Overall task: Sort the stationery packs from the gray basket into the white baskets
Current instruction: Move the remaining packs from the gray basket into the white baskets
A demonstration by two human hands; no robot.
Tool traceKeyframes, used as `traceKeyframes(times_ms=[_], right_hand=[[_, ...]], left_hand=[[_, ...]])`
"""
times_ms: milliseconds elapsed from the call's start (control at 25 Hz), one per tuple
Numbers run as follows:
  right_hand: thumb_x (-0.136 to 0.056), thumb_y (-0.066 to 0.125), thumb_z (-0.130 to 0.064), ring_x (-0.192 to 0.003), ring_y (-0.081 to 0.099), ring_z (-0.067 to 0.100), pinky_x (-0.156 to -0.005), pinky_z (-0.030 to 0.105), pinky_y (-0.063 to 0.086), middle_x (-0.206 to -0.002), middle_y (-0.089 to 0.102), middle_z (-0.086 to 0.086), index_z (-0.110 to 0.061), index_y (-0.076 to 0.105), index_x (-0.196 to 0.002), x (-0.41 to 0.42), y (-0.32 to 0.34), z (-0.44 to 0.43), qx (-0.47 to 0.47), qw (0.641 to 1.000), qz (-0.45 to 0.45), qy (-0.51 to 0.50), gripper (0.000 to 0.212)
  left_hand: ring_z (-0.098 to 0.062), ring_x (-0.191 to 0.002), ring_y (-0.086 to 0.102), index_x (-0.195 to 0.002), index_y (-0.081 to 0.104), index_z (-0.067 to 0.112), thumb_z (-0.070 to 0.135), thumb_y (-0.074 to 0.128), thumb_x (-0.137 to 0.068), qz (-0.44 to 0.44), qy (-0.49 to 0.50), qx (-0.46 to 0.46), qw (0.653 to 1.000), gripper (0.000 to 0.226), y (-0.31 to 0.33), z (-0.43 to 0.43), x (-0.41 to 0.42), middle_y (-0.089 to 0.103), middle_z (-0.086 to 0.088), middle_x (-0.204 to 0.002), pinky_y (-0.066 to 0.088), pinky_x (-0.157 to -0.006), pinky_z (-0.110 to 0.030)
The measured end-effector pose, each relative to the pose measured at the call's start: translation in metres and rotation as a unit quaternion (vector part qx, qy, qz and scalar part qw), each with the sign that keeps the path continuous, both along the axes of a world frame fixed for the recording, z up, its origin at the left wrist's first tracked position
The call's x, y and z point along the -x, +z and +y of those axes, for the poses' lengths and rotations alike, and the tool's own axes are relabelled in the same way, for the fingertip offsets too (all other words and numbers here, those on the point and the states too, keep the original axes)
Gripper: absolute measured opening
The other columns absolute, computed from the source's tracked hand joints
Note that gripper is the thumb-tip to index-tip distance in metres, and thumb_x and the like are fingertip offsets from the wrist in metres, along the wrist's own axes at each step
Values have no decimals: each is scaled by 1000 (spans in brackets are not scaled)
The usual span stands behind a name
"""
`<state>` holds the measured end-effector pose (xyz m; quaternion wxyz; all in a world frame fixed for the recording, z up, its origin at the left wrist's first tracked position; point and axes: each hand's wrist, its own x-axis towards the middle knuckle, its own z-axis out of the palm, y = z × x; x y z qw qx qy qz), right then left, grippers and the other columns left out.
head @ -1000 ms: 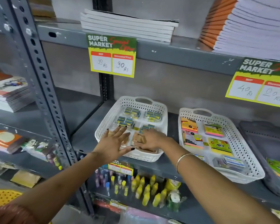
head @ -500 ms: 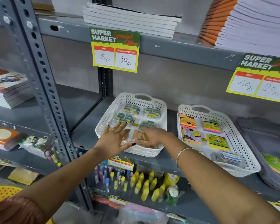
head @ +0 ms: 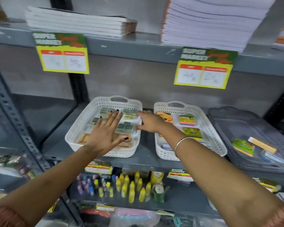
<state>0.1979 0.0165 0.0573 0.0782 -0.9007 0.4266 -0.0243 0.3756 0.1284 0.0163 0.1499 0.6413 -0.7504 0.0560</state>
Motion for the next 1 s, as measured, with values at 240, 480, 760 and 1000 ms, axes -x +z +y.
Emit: traceKeyframes(times_ms=[240,480,760,1000], right_hand=[[-88,61,-31,-126,50,30,-99,33,42,-139,52,16,-6,48,-134,170,20,-41,-4,991,-21,-134,53],[-87,63,-32,-132,46,31,-108,35,39,-144,47,16,-5,44,-138,340,-15,-61,-38,971,22,-236,60],[-74,74,-36,-119,55,32,-97,35,45,-130,58,16,-8,51,-128,407,-63,-73,-101,957,90,-255,65],[-69,76,-46,-120,54,33,-100,39,47,-134,55,15,-10,45,-134,407,-76,-88,-118,951,98,-269,80]], left_hand=[[-25,-141,4,-145,2,19,78,2,-78,-22,-102,15,994,89,4,-37,145,5,-7,-154,12,-112,-50],[-33,-138,20,-143,22,12,76,-3,-78,-73,-146,-26,986,95,-12,-71,284,23,-13,-151,31,-104,-60],[-22,-142,-4,-146,5,21,78,-2,-67,-100,-239,-70,963,97,-20,-98,362,1,-8,-156,7,-113,-47],[-22,-142,-4,-145,9,24,72,23,-79,-128,-274,-79,950,83,-33,-114,372,4,-9,-156,2,-113,-43]])
